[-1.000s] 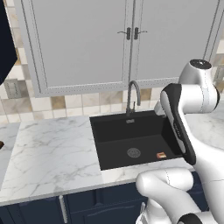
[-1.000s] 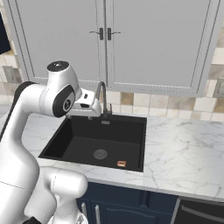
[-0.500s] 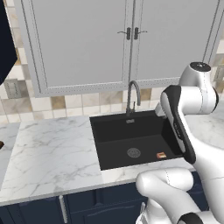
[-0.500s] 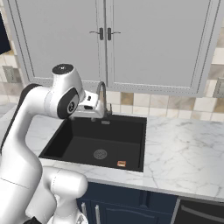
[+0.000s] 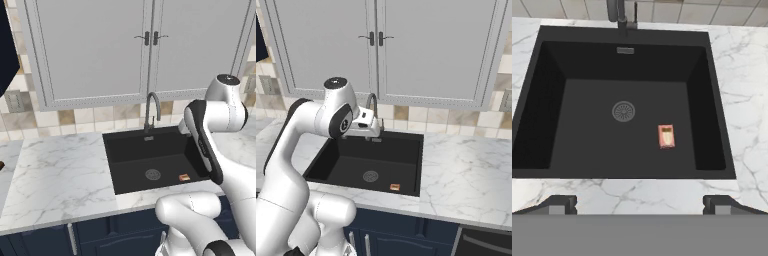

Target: Pick up the sponge and bar soap from the sink, and place them back in the cabinet, and close the cabinet door.

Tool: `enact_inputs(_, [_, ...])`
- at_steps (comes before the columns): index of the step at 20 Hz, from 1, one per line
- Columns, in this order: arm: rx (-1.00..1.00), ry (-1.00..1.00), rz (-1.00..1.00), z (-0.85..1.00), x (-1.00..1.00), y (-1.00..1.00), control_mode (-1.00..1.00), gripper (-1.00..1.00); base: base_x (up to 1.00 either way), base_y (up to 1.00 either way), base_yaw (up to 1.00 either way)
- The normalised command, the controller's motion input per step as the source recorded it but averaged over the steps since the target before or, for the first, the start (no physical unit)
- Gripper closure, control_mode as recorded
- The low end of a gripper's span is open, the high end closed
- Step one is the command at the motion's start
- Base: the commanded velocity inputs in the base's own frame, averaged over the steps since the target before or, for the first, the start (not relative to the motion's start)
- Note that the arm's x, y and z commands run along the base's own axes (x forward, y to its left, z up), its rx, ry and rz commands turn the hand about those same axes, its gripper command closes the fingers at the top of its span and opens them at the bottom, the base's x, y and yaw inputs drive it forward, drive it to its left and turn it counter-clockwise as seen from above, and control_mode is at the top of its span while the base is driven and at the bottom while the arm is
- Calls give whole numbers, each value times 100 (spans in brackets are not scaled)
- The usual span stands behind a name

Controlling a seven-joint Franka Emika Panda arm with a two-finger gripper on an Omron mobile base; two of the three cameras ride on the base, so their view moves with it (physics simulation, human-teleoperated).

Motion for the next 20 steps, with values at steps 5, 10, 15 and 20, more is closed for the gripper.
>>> enact_inputs(5, [0, 0, 0, -16, 9, -14, -100, -100, 0, 0, 0])
enact_inputs(10, [0, 0, 0, -15, 3, -15, -100, -100, 0, 0, 0])
enact_inputs(15, [0, 0, 0, -17, 0, -14, -100, -100, 0, 0, 0])
enact_inputs(20, [0, 0, 0, -18, 0, -12, -100, -100, 0, 0, 0])
